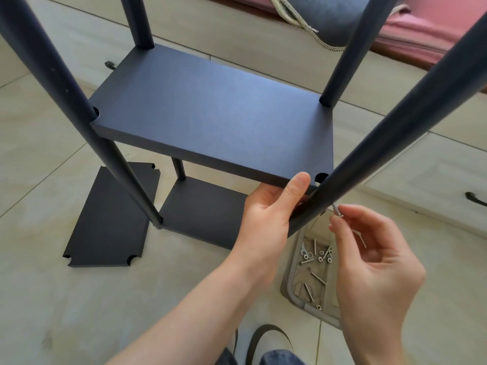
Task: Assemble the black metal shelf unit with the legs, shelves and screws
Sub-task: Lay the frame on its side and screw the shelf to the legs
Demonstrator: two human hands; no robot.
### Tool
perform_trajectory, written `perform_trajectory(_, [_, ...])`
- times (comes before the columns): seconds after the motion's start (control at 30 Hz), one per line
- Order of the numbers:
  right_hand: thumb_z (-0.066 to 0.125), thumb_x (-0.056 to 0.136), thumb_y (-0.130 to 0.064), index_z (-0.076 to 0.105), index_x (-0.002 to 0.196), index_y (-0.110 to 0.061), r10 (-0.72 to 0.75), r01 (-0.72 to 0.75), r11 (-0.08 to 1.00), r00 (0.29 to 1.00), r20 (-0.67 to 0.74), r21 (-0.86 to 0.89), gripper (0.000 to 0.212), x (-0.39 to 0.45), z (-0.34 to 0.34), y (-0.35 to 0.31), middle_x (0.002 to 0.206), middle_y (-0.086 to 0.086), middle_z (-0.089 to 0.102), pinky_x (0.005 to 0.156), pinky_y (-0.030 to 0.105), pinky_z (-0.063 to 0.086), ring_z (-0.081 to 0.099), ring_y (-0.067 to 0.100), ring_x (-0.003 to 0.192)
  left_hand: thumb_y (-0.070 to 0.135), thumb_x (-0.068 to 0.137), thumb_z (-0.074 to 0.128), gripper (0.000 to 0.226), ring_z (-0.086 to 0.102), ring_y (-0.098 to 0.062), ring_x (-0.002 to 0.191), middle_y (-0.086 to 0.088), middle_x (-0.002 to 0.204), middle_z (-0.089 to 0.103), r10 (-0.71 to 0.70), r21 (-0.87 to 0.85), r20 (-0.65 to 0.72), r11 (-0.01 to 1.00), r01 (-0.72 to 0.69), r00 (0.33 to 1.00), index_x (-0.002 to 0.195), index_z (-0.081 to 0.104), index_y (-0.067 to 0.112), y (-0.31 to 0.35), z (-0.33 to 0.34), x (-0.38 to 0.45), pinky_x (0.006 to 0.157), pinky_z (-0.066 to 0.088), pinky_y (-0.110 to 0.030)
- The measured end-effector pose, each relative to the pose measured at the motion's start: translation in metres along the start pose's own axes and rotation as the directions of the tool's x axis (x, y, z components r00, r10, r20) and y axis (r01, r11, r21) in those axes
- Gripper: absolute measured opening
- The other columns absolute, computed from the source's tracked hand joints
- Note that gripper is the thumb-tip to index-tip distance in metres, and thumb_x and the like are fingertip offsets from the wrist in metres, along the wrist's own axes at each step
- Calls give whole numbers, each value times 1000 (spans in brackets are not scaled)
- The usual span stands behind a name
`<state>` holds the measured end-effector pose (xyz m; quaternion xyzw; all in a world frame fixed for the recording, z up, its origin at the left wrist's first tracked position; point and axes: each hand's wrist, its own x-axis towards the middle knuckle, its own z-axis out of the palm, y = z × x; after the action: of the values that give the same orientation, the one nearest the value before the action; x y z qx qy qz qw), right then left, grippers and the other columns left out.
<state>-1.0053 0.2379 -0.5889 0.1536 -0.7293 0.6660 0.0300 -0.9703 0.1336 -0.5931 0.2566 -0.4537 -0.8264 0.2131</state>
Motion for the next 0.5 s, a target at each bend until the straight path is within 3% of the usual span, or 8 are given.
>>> perform_trajectory(0.17, [72, 84, -1, 71, 89, -24, -14, 16, 999, 999, 49, -35, 24, 0, -8, -7, 88, 1, 73, 79, 17, 52, 70, 16, 85, 44, 82, 64, 31, 70, -35, 107, -19, 109, 74, 19, -22, 13, 1000, -19, 1000, 95, 74, 18, 4, 1, -4, 105, 50, -50])
perform_trajectory(0.33, [73, 84, -5, 74, 88, -22, 97, -96, 995, 991, 91, -12, 17, 2, -8, -16, 83, -6, 76, 75, 21, 56, 72, 10, 79, 41, 84, 62, 24, 72, -28, 103, -12, 103, 76, 33, -9, 51, 999, -33, 998, 89, 74, 21, 7, -2, -11, 96, 55, -35])
perform_trajectory(0.5, [75, 83, -3, 75, 88, -14, 177, -185, 981, 976, 124, 60, 12, 4, -6, -23, 81, 1, 76, 72, 21, 56, 73, 15, 77, 41, 82, 63, 22, 72, -26, 102, -9, 97, 76, 35, -13, 52, 999, -35, 998, 76, 79, 26, 10, -4, -16, 95, 55, -34])
